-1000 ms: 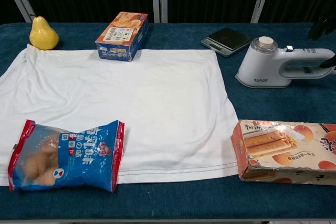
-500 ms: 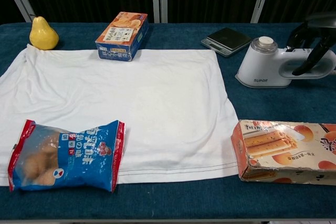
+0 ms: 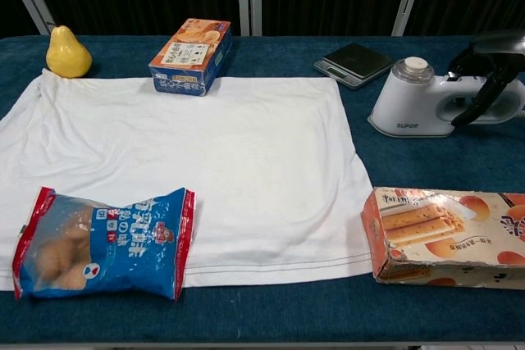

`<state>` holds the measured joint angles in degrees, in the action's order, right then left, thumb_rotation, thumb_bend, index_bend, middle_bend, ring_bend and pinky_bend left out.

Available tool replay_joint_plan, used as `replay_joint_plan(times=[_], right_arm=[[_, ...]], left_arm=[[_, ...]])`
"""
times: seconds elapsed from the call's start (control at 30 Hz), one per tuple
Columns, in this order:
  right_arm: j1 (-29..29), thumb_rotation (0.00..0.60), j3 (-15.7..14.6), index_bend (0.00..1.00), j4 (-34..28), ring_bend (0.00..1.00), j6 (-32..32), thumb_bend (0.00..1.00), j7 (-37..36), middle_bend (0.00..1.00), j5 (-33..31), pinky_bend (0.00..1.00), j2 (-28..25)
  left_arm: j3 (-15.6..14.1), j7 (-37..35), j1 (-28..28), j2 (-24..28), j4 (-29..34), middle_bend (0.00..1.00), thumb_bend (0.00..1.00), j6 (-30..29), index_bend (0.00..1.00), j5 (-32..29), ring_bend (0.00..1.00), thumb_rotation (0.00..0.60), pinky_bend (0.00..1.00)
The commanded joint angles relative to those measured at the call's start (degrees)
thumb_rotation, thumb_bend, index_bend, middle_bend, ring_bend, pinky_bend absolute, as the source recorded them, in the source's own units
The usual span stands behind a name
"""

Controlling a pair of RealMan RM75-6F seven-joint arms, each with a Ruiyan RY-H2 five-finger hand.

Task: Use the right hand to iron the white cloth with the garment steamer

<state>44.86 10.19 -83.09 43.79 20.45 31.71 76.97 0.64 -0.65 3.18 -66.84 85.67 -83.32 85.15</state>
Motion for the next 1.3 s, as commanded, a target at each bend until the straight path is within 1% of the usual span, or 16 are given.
replay_joint_plan(times=[0.03, 0.5, 0.63, 0.8, 0.87, 0.97, 1.03, 1.13, 1.23, 1.3], right_arm=[[0.03, 0.600, -0.25, 0.57, 0.60, 0.55, -0.38, 0.09, -0.72, 0.57, -0.01, 0.14, 0.34], [-1.05, 0.600, -1.18, 0.65, 2.75, 0.62, -2.72, 0.09, -5.81, 0.64, 3.41, 0.16, 1.41], [-1.41, 0.600, -1.11, 0.71, 3.44, 0.70, -3.55, 0.16, -7.62, 0.69, 4.49, 0.18, 1.83], [-2.32, 0.600, 0.04, 0.81, 3.63, 0.79, -4.29, 0.19, -11.52, 0.77, 7.30, 0.22, 1.72], [-2.72, 0.600, 0.61, 0.84, 3.73, 0.82, -4.39, 0.21, -13.21, 0.79, 8.68, 0.26, 1.65], [-3.16, 0.600, 1.28, 0.88, 4.05, 0.85, -4.59, 0.23, -15.41, 0.82, 10.85, 0.36, 1.73], [-3.49, 0.600, 1.84, 0.92, 4.33, 0.87, -4.92, 0.29, -17.32, 0.84, 12.87, 0.47, 1.87], [-3.95, 0.600, 2.44, 0.96, 4.89, 0.89, -5.83, 0.36, -20.34, 0.87, 16.84, 0.56, 1.82], [-4.22, 0.600, 2.48, 0.99, 5.38, 0.91, -6.96, 0.40, -22.98, 0.89, 21.50, 0.62, 1.41], [-4.20, 0.600, 2.38, 1.00, 5.29, 0.92, -7.81, 0.41, -24.34, 0.89, 24.43, 0.63, 0.72]], left_arm=[[-0.02, -0.02, -0.05, 0.05, 0.01, 0.05, 0.37, -0.04, 0.06, -0.03, 0.00, 0.600, 0.00], [-0.14, -0.02, 0.03, -0.36, -0.13, 0.05, 0.37, 0.20, 0.06, -0.12, 0.00, 0.600, 0.00], [-0.08, -0.21, 0.15, -0.52, -0.38, 0.05, 0.37, 0.39, 0.06, -0.22, 0.00, 0.600, 0.00], [-0.06, -0.43, 0.32, -0.73, -0.71, 0.05, 0.37, 0.53, 0.06, -0.13, 0.00, 0.600, 0.00], [-0.08, -0.47, 0.38, -0.83, -0.85, 0.05, 0.37, 0.68, 0.06, -0.16, 0.00, 0.600, 0.00], [-0.11, -0.48, 0.54, -0.92, -0.92, 0.05, 0.37, 0.84, 0.06, -0.04, 0.00, 0.600, 0.00], [-0.11, -0.42, 0.75, -0.96, -0.94, 0.05, 0.37, 0.93, 0.06, 0.21, 0.00, 0.600, 0.00], [-0.11, -0.32, 1.41, -0.94, -0.92, 0.05, 0.37, 1.44, 0.06, 0.84, 0.00, 0.600, 0.00], [0.14, 0.34, 2.56, -0.84, -0.50, 0.05, 0.37, 1.99, 0.08, 1.88, 0.00, 0.600, 0.00], [0.19, 0.87, 3.68, -0.66, 0.11, 0.06, 0.38, 2.77, 0.08, 2.96, 0.00, 0.600, 0.00]])
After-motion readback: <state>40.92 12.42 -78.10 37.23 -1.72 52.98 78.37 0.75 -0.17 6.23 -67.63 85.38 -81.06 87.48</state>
